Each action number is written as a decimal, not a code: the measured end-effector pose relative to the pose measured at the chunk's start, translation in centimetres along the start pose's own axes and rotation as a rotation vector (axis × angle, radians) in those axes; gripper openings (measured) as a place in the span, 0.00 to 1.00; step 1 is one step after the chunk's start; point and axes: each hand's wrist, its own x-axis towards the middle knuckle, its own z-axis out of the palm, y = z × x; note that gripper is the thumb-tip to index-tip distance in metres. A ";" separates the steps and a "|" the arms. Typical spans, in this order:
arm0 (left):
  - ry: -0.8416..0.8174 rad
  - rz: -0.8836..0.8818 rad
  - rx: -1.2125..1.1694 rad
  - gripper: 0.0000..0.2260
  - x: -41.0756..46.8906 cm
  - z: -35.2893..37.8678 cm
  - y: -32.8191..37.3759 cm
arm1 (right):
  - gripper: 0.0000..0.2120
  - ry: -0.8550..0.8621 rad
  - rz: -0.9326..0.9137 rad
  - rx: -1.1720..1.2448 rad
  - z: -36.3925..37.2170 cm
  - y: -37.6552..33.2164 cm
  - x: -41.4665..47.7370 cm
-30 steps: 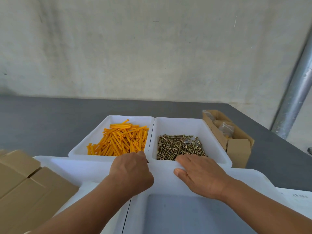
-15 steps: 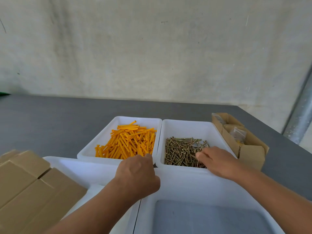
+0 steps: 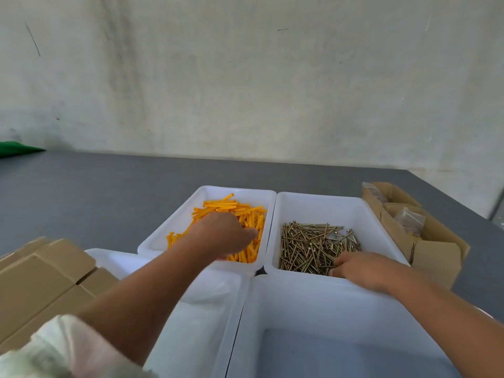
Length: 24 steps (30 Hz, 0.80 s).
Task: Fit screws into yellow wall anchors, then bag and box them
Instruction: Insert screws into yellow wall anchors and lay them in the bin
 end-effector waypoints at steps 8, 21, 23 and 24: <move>0.174 -0.191 -0.120 0.25 10.2 1.9 -3.2 | 0.18 0.048 0.014 0.053 0.2 0.1 -0.2; -0.093 -0.203 -0.075 0.42 16.8 4.9 -3.5 | 0.14 0.070 0.060 0.103 0.4 0.5 0.0; -0.106 -0.190 -0.009 0.41 16.7 4.8 -3.8 | 0.14 0.072 0.053 0.095 0.4 0.6 0.0; -0.101 -0.186 0.012 0.39 16.6 4.6 -3.8 | 0.14 0.069 0.053 0.094 0.4 0.6 0.0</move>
